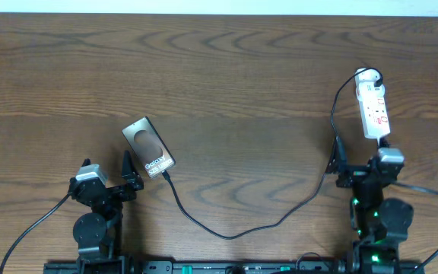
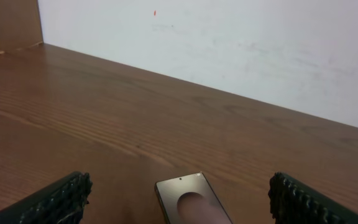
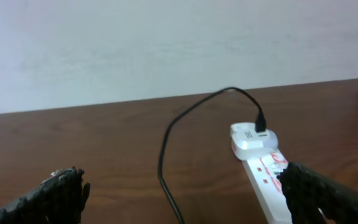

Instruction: Plug charger to phone and switch on socket

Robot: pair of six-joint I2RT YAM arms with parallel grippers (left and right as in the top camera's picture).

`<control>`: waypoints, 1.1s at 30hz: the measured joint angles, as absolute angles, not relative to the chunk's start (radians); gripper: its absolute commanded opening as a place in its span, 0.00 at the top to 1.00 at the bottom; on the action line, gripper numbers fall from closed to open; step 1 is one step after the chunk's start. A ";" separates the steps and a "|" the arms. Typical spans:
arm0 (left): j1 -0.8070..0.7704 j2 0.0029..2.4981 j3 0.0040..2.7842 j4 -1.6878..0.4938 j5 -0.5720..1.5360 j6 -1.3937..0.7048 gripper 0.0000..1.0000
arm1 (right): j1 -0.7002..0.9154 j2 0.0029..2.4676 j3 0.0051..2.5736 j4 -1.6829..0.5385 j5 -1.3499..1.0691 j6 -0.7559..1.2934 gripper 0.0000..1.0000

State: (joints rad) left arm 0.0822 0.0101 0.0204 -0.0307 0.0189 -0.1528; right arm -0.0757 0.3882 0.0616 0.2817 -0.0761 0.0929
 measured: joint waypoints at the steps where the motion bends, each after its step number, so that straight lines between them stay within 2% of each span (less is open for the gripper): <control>1: 0.082 0.010 0.020 -0.030 0.019 -0.153 0.07 | -0.075 0.355 0.035 0.274 -0.073 0.079 0.01; 13: 0.082 0.010 0.020 -0.031 0.019 -0.153 0.07 | -0.022 0.083 0.007 -0.068 0.030 0.007 0.01; 17: 0.082 0.010 0.020 -0.031 0.019 -0.152 0.07 | -0.018 0.017 0.007 -0.066 0.049 -0.035 0.01; 33: 0.082 0.010 0.020 -0.031 0.019 -0.153 0.07 | -0.001 0.012 0.007 -0.066 0.064 -0.064 0.01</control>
